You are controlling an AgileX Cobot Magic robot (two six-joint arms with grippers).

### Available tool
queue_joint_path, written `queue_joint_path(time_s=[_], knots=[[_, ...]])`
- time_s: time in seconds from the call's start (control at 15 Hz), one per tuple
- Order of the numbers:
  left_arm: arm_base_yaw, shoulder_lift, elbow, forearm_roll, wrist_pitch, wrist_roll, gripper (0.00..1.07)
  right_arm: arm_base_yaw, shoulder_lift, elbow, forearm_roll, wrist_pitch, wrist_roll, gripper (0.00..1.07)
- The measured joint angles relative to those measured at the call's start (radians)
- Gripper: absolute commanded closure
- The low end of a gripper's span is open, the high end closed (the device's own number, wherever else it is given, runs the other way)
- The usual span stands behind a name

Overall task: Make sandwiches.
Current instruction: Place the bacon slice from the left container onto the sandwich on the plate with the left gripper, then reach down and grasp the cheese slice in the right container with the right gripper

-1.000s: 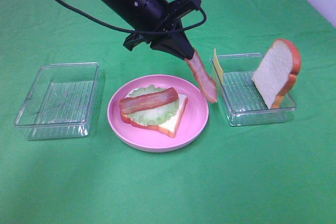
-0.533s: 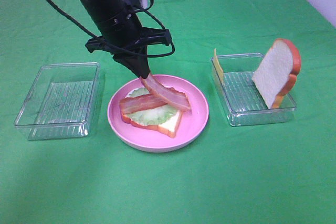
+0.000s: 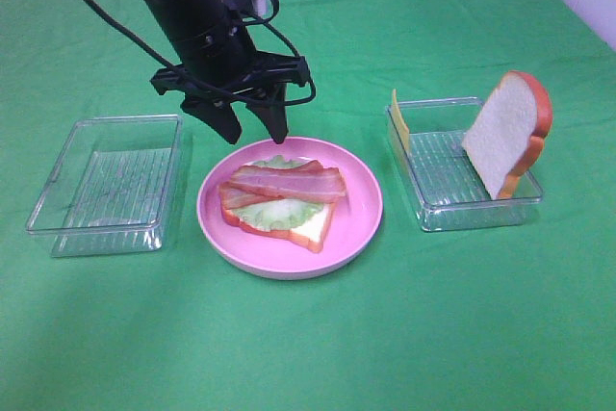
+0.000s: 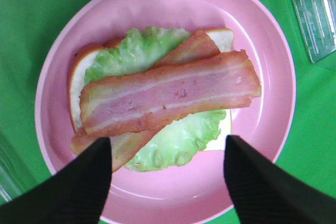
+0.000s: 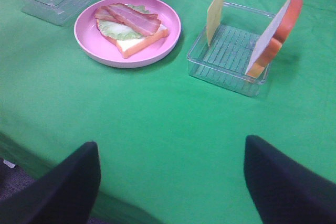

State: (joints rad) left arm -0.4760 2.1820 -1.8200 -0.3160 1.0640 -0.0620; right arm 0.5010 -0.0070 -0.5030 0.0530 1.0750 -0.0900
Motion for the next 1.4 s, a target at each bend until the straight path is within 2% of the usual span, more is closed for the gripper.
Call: queue_joint_path(time_s=[0.33,0.47,0.6,0.8,1.07,1.13,1.2,1.4], knots=[[0.000,-0.021,0.000,0.112,0.100,0.009,0.35,0.000,0.000,0.000,0.000,0.000,0.000,0.35],[0.000,-0.088,0.000,0.198,0.141,0.000,0.35,0.000,0.000,0.000,0.000,0.000,0.000,0.35],[0.000,-0.192,0.000,0.280,0.144,-0.035,0.35,0.000,0.000,0.000,0.000,0.000,0.000,0.35],[-0.001,-0.336,0.044,0.302,0.145,-0.044,0.35,0.000,0.000,0.000,0.000,0.000,0.000,0.35],[-0.004,-0.557,0.223,0.280,0.146,-0.045,0.35,0.000,0.000,0.000,0.000,0.000,0.000,0.35],[-0.004,-0.623,0.294,0.278,0.146,-0.045,0.35,0.000,0.000,0.000,0.000,0.000,0.000,0.35],[-0.004,-0.763,0.434,0.278,0.148,-0.045,0.35,0.000,0.000,0.000,0.000,0.000,0.000,0.35],[-0.004,-0.987,0.647,0.278,0.149,-0.045,0.35,0.000,0.000,0.000,0.000,0.000,0.000,0.35]])
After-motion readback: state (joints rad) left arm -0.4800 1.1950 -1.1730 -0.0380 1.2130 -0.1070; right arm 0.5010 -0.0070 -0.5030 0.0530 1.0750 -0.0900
